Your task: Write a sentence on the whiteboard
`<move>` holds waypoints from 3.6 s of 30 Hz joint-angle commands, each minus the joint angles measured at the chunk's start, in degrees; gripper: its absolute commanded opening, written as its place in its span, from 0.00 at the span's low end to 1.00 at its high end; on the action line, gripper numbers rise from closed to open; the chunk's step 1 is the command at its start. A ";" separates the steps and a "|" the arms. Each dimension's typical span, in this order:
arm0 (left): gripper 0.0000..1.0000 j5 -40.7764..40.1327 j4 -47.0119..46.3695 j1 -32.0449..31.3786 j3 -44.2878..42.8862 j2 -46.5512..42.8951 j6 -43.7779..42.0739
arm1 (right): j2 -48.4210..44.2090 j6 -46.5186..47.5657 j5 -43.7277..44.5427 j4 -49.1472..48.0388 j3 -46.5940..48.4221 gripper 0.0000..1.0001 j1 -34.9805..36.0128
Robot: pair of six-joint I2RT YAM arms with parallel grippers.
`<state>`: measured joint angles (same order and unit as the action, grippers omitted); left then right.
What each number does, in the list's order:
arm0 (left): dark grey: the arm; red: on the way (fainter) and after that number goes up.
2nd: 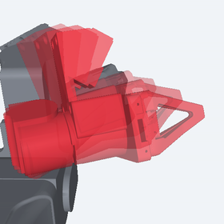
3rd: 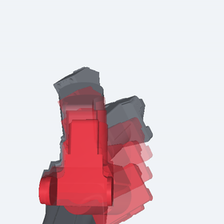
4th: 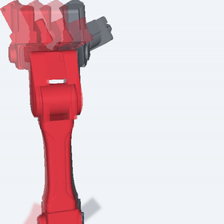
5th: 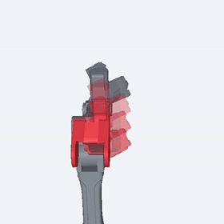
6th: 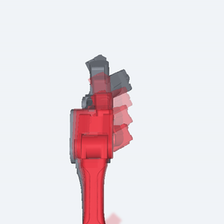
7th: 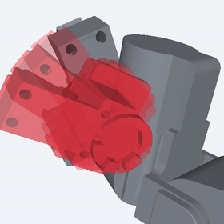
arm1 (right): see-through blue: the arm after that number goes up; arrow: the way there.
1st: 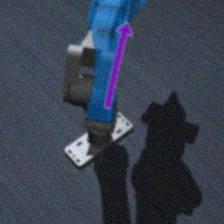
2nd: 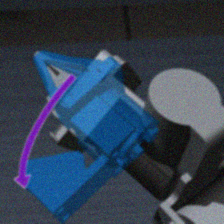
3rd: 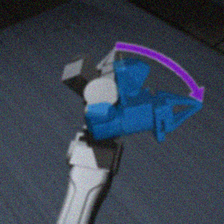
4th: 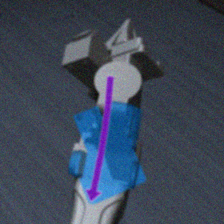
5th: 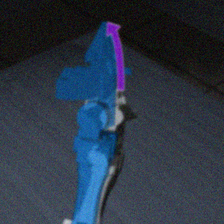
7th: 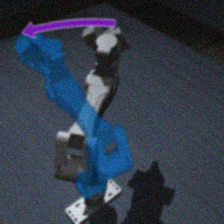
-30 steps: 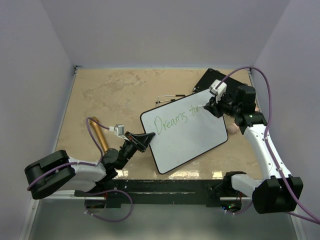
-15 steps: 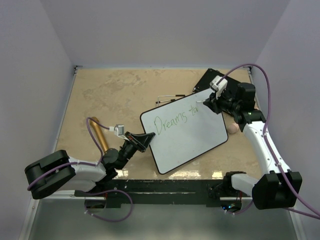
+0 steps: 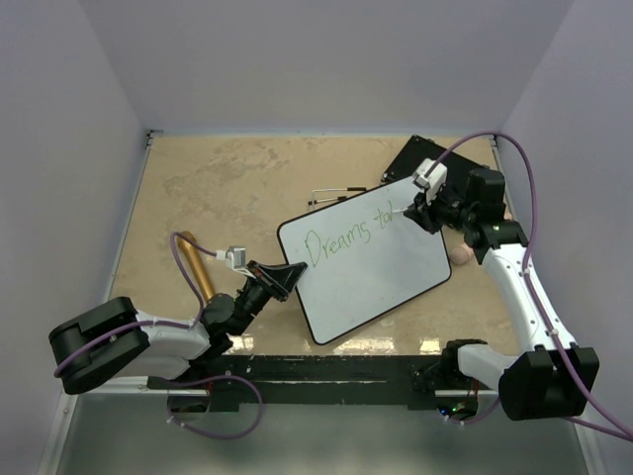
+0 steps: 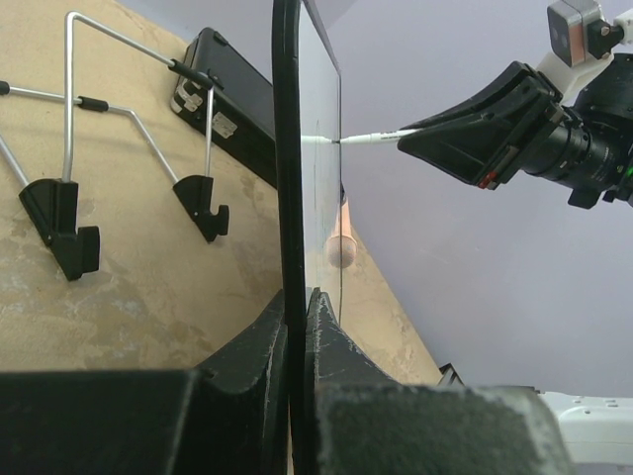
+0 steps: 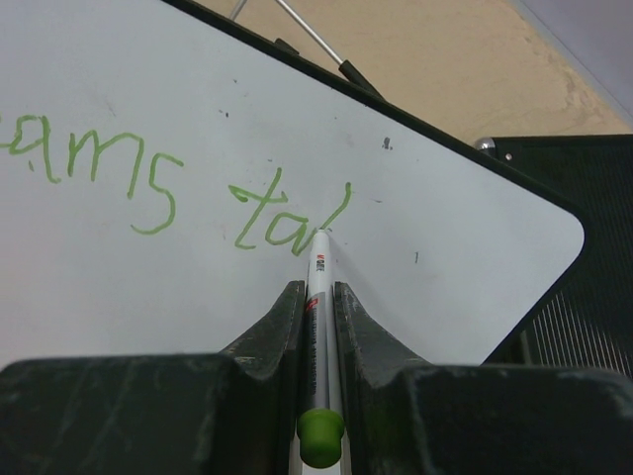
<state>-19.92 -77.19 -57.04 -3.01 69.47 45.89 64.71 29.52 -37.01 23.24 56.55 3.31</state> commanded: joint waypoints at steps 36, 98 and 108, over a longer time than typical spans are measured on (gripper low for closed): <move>0.00 3.40 -3.50 0.17 2.92 0.40 -8.45 | -0.02 -2.54 2.21 -4.17 0.75 0.00 -0.32; 0.00 3.14 -3.23 0.26 2.92 1.10 -7.83 | -2.13 -2.71 1.95 -4.79 -0.22 0.00 -1.46; 0.00 3.14 -3.06 0.17 2.92 1.37 -7.74 | -3.63 0.10 -1.65 -0.05 -0.39 0.00 -1.47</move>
<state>-19.38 -77.21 -56.75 -3.01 69.54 45.89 61.49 27.75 -36.40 21.47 55.37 2.17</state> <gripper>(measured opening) 0.083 0.143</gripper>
